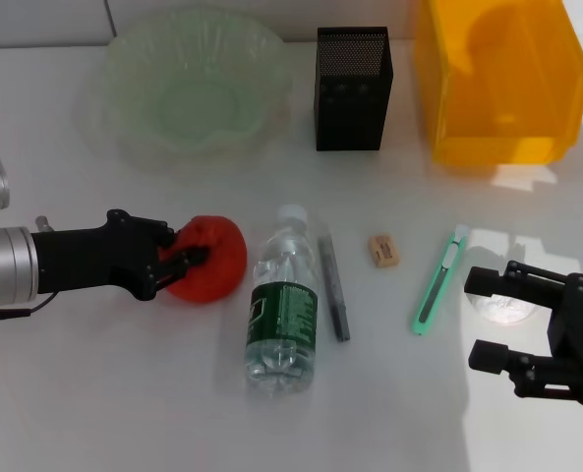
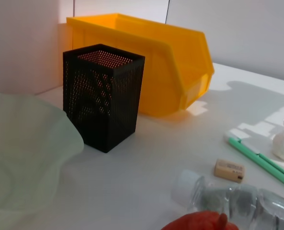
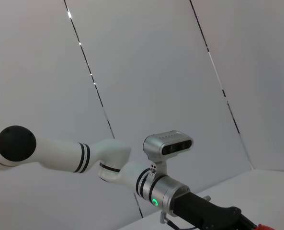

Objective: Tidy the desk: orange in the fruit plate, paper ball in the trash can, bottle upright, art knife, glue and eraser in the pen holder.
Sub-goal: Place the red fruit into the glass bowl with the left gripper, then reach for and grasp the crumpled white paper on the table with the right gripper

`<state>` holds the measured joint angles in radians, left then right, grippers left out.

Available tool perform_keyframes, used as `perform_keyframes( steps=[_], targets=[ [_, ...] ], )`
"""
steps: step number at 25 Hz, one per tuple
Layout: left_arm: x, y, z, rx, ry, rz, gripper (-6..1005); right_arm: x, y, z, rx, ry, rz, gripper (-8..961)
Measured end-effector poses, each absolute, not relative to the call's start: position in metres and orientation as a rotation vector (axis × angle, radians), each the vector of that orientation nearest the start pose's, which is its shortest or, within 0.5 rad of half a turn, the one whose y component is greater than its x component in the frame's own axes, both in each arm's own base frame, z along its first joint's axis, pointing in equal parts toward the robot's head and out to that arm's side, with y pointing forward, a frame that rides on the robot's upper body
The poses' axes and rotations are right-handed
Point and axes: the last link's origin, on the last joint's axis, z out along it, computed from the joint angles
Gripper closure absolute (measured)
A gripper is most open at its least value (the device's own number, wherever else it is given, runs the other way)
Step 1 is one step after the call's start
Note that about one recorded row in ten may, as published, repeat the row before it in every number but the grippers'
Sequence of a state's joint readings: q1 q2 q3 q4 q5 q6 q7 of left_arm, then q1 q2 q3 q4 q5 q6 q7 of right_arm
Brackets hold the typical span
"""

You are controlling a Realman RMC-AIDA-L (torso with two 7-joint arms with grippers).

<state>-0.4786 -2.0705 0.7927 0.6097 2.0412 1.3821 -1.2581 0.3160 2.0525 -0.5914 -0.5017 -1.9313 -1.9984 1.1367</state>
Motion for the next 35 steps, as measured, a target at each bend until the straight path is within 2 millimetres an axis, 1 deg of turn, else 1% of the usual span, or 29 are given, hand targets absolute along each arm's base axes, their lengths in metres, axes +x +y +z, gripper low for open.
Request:
perform_keyframes(
  steps=[4,7,8,9,13,15,16,19,21,24,27,31,34,35],
  targets=[
    [-0.291,0.320,-0.014,-2.709,-0.562,-0.526,810,0.290,0.220,0.014,-2.731,0.572,1.217,150],
    [-0.282,0.320,-0.002,-2.662,-0.545,-0.663,837,0.291,0.219,0.014,-2.726,0.577,1.216,150],
    [-0.277,0.325,0.007,-2.599,-0.527,-0.750,847,0.291,0.219,0.013,-2.725,0.579,1.217,150],
    [-0.277,0.325,0.007,-2.599,-0.527,-0.750,856,0.291,0.218,0.013,-2.724,0.582,1.221,150],
    [-0.262,0.343,0.017,-2.415,-0.469,-0.927,877,0.291,0.218,0.007,-2.703,0.603,1.232,150],
    [-0.254,0.358,0.017,-2.300,-0.461,-0.997,885,0.290,0.219,0.004,-2.694,0.622,1.245,150],
    [-0.251,0.368,0.014,-2.235,-0.469,-1.018,889,0.289,0.219,0.002,-2.691,0.630,1.252,150],
    [-0.244,0.397,0.002,-2.085,-0.549,-1.006,901,0.287,0.220,-0.005,-2.682,0.650,1.267,150],
    [-0.241,0.413,-0.005,-2.040,-0.605,-0.956,909,0.287,0.220,-0.010,-2.665,0.659,1.274,150],
    [-0.236,0.428,-0.014,-2.027,-0.660,-0.880,897,0.288,0.218,-0.015,-2.618,0.671,1.299,150],
    [-0.236,0.433,-0.014,-2.002,-0.687,-0.863,884,0.288,0.217,-0.018,-2.590,0.680,1.318,150],
    [-0.238,0.435,-0.009,-1.948,-0.721,-0.903,687,0.287,0.214,-0.022,-2.580,0.691,1.337,150],
    [-0.238,0.430,-0.009,-1.947,-0.727,-0.950,438,0.287,0.212,-0.023,-2.575,0.694,1.340,150],
    [-0.236,0.427,-0.008,-1.952,-0.724,-0.985,403,0.287,0.212,-0.022,-2.571,0.695,1.341,150]
  ],
)
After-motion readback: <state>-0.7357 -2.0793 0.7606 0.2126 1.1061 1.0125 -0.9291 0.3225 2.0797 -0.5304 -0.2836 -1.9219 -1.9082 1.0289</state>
